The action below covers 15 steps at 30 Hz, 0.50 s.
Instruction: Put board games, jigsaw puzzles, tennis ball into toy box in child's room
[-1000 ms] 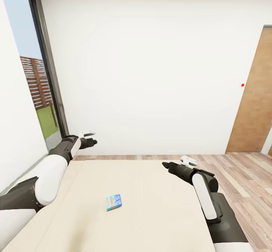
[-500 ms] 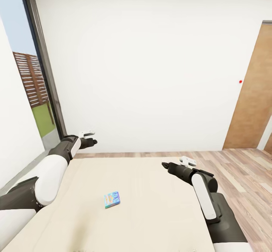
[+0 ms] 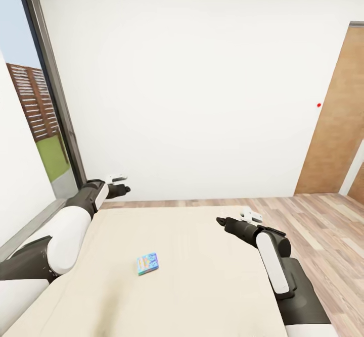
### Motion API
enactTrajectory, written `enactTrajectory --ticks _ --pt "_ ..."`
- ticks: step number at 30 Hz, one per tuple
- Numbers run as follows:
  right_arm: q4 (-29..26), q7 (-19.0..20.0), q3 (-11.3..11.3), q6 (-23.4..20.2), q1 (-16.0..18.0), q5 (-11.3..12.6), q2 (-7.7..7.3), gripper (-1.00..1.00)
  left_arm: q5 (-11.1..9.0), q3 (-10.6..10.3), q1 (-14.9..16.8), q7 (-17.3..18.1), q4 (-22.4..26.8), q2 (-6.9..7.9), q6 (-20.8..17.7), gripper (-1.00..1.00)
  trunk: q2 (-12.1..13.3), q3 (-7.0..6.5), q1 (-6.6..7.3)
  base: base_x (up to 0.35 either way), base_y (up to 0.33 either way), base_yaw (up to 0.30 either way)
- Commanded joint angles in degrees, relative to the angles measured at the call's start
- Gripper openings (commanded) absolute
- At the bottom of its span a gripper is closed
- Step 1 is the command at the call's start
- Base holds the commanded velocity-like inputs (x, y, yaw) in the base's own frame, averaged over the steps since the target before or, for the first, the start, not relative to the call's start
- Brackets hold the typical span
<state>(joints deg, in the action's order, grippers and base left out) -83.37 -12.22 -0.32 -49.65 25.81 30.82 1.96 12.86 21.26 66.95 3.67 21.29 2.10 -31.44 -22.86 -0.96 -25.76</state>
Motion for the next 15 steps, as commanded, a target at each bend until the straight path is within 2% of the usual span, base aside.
enactTrajectory --ticks 1,15 --pt "0.0 -0.5 0.0 -0.2 0.0 0.6 0.02 1.00 0.6 0.5 0.1 0.4 0.2 -0.07 -0.5 1.00 -0.1 0.13 -0.02 0.000 0.000 -0.063" --pt "0.0 -0.5 0.0 -0.2 0.0 0.6 -0.03 1.00 0.5 0.5 3.7 0.5 4.4 -0.99 -8.2 1.00 -0.1 1.45 -0.02 0.000 0.000 -0.063"
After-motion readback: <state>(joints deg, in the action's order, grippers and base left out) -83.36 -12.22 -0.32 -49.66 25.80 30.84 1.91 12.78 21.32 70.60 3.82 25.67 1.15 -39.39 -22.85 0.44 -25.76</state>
